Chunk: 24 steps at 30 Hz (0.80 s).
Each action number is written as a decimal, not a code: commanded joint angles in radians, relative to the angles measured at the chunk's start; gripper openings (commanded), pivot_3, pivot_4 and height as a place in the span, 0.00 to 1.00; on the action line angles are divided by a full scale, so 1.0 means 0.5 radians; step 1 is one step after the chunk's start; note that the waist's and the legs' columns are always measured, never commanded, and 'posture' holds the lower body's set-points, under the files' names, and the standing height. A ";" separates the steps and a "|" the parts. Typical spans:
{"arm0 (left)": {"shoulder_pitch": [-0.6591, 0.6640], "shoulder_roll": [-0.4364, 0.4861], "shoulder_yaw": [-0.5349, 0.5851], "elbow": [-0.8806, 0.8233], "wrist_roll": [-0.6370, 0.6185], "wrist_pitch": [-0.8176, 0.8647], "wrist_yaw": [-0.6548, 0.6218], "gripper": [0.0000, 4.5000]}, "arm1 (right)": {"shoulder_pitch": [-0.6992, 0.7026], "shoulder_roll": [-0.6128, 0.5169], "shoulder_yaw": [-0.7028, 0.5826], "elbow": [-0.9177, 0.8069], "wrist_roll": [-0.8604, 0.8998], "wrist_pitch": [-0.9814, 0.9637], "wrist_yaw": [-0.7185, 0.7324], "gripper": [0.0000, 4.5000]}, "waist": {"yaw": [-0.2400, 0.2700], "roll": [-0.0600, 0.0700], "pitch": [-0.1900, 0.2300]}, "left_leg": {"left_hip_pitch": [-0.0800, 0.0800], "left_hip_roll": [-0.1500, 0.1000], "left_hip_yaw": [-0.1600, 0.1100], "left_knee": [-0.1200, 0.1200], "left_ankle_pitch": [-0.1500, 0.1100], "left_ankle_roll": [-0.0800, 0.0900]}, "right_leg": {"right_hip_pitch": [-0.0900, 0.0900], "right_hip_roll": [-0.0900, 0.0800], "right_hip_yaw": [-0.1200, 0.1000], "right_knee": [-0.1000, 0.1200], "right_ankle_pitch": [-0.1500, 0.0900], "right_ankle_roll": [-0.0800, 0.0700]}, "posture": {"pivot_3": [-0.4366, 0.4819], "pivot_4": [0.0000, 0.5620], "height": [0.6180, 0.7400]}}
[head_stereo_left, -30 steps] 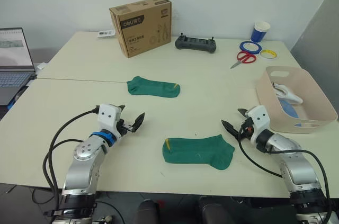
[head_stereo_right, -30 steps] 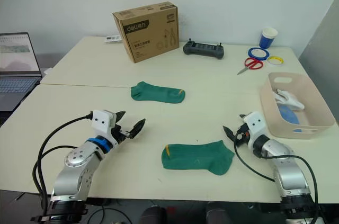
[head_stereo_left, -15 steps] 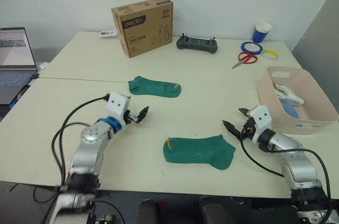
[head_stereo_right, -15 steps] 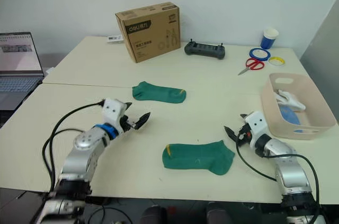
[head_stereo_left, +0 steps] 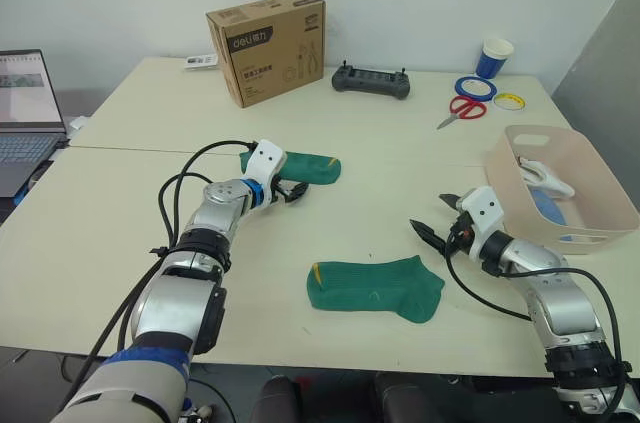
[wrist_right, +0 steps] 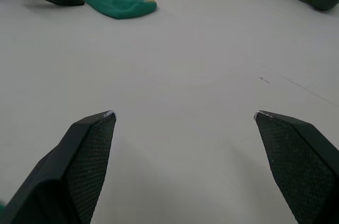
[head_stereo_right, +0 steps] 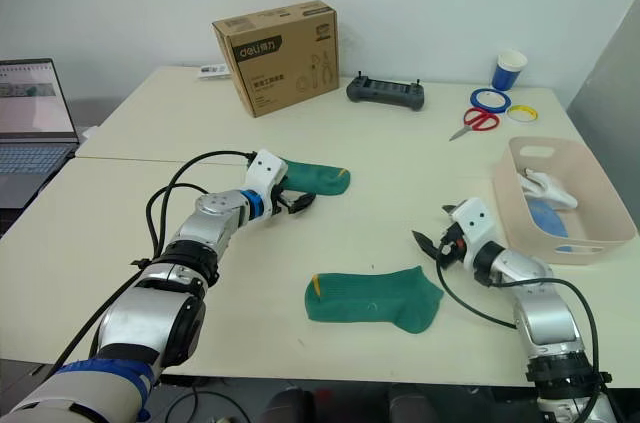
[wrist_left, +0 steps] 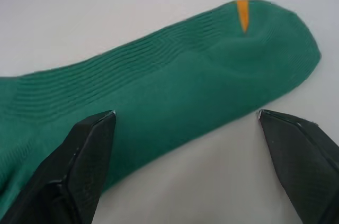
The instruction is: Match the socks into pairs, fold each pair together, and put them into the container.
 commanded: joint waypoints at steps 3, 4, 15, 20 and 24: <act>-0.077 -0.005 0.078 0.185 0.008 0.009 0.120 0.95 | -0.014 0.009 -0.028 -0.155 0.021 0.063 -0.062 1.00 | -0.002 0.000 0.000 | 0.001 0.000 0.000 0.001 0.000 0.000 | 0.001 0.000 0.000 0.001 0.000 0.001 | 0.48 0.27 1.00; -0.087 -0.010 0.094 0.204 0.000 0.016 0.124 0.91 | -0.009 0.009 -0.026 -0.167 0.018 0.071 -0.066 1.00 | -0.005 0.000 0.000 | 0.002 0.000 0.000 0.001 0.000 0.000 | 0.001 0.000 0.001 0.001 0.001 0.001 | 0.48 0.27 1.00; -0.113 -0.035 0.191 0.237 -0.018 0.062 0.061 0.17 | 0.004 0.016 -0.018 -0.214 0.003 0.110 -0.100 1.00 | -0.002 0.000 0.000 | 0.002 0.000 0.000 0.001 0.000 0.000 | 0.001 0.001 0.001 0.001 0.001 0.001 | 0.48 0.27 1.00; -0.070 -0.077 0.139 0.108 -0.008 0.046 -0.069 0.01 | 0.003 0.026 -0.005 -0.227 0.003 0.117 -0.106 1.00 | 0.008 0.000 0.000 | 0.002 0.000 0.000 0.001 0.000 0.000 | 0.001 0.001 0.001 0.001 0.001 0.001 | 0.48 0.27 1.00; 0.268 -0.094 -0.003 -0.539 -0.021 0.209 -0.276 0.01 | 0.016 0.000 -0.009 -0.226 0.006 0.111 -0.076 1.00 | 0.008 0.001 -0.001 | 0.001 0.000 0.001 0.000 0.000 -0.001 | 0.001 0.001 0.002 0.000 0.004 -0.003 | 0.48 0.27 1.00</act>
